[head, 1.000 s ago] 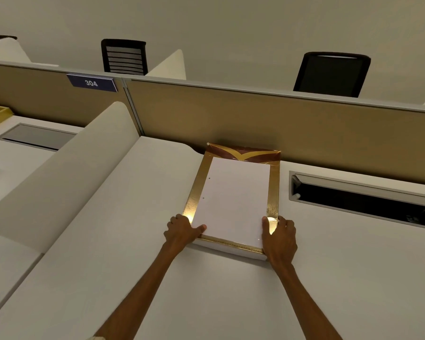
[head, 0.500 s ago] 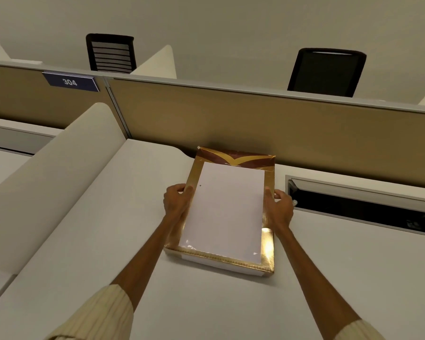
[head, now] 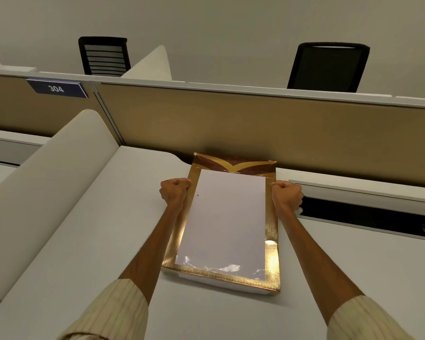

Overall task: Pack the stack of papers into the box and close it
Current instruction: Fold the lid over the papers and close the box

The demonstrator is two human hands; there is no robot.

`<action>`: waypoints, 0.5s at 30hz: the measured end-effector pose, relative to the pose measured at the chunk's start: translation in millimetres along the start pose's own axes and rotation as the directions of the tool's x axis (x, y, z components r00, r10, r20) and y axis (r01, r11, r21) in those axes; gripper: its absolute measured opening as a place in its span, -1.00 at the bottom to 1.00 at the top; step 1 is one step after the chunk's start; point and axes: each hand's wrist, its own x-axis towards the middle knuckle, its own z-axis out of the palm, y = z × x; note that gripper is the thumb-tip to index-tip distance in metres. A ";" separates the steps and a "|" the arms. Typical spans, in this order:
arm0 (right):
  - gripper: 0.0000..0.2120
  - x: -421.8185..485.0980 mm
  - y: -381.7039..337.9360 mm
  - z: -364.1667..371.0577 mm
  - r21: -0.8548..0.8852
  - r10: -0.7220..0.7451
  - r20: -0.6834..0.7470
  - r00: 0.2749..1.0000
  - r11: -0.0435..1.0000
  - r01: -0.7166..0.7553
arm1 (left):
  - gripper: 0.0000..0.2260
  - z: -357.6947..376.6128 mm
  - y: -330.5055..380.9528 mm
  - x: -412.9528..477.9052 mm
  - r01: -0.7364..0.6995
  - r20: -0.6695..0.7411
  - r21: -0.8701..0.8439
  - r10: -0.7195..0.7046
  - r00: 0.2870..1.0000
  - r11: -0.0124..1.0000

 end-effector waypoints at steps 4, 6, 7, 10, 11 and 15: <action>-0.77 1.3 -1.0 -1.2 -0.013 0.023 -0.014 1.000 1.000 -0.023 | -0.64 -3.3 3.0 8.3 -0.003 0.024 0.112 0.000 1.000 0.994; -0.78 2.7 -3.0 -2.9 -0.036 0.038 -0.010 0.999 0.999 -0.038 | -0.63 -5.4 8.4 9.6 -0.007 0.032 0.166 0.002 0.999 0.986; -0.78 4.2 -4.6 -3.7 -0.058 0.036 -0.006 0.999 0.998 -0.036 | -0.65 -5.5 11.2 8.2 -0.029 0.026 0.183 0.025 0.999 0.983; -0.76 4.0 -5.9 -5.3 -0.138 -0.015 0.023 1.000 0.990 0.019 | -0.71 -1.9 14.1 -4.8 -0.164 0.024 0.232 0.163 0.986 0.959; -0.76 1.9 -4.2 -5.3 -0.163 -0.052 0.026 0.998 0.985 0.055 | -0.70 0.1 11.6 -9.3 -0.202 0.033 0.242 0.200 0.979 0.949; -0.65 -10.2 6.3 -6.4 -0.293 -0.253 0.045 0.967 0.922 0.255 | -0.67 0.7 1.8 -19.3 -0.272 0.073 0.274 0.262 0.962 0.922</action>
